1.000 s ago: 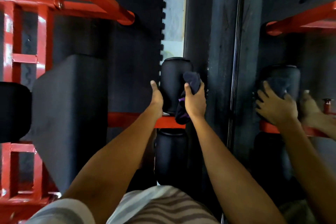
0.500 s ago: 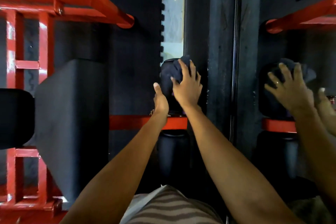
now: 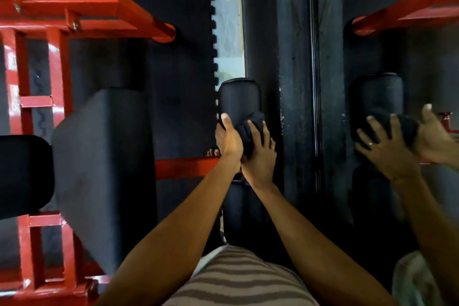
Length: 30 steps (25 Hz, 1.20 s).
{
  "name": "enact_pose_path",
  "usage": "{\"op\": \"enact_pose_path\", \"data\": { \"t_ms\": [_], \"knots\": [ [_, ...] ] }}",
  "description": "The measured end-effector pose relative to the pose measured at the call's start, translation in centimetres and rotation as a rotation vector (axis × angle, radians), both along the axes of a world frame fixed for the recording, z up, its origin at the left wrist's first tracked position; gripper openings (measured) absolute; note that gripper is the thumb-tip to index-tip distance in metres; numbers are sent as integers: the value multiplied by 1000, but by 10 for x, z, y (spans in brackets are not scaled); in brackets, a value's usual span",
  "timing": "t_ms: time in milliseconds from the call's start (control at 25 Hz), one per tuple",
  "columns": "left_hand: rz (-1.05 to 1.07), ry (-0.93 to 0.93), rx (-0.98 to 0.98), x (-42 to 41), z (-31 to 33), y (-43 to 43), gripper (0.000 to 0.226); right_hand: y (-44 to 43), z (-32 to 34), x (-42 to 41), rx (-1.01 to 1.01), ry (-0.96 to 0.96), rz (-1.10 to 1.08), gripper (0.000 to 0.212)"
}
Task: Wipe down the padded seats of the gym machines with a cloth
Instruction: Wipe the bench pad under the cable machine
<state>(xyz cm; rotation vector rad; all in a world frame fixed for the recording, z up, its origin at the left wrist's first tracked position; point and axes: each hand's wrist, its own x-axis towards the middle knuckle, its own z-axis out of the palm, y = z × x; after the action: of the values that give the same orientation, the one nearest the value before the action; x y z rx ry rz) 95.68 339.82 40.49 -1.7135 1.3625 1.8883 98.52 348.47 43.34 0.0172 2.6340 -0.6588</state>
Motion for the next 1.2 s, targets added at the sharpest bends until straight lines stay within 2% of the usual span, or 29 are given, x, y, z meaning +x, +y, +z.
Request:
{"op": "enact_pose_path", "data": {
  "t_ms": [80, 160, 280, 400, 440, 520, 640, 760, 880, 1000, 1080, 1200],
  "knots": [
    [-6, 28, 51, 2, 3, -6, 109, -18, 3, -25, 83, 69, 106, 75],
    [-3, 21, 109, 4, -8, -18, 111, -31, 0, -66, 63, 97, 115, 70],
    [-77, -27, 157, -5, 9, -35, 113, -35, -3, -115, -92, 11, -133, 65],
    [-49, -38, 217, -11, 4, -41, 89, -18, -3, -100, -152, -100, -283, 65],
    [-61, -40, 242, -10, 0, -41, 92, -9, -3, -81, -161, -123, -305, 65],
    [-57, -32, 213, -3, -37, -29, 117, 7, -1, -37, -183, -119, -288, 67],
    [-74, -98, 112, -1, -42, -14, 134, 1, -1, -4, -16, -78, -60, 79],
    [-77, -67, 140, -8, -10, -21, 131, -24, 4, -26, 158, -7, 64, 78],
    [-109, -52, 111, -9, -12, -25, 124, -42, 3, -76, 143, -12, 52, 67],
    [-161, -84, 115, -11, -29, -30, 146, -56, -1, -113, 128, -34, -11, 63],
    [-167, -106, 130, -8, -38, -33, 152, -58, -1, -114, 131, -34, -14, 63],
    [-156, -115, 163, -5, -16, -41, 132, -48, 3, -105, 107, -51, -25, 69]
  ]
}}
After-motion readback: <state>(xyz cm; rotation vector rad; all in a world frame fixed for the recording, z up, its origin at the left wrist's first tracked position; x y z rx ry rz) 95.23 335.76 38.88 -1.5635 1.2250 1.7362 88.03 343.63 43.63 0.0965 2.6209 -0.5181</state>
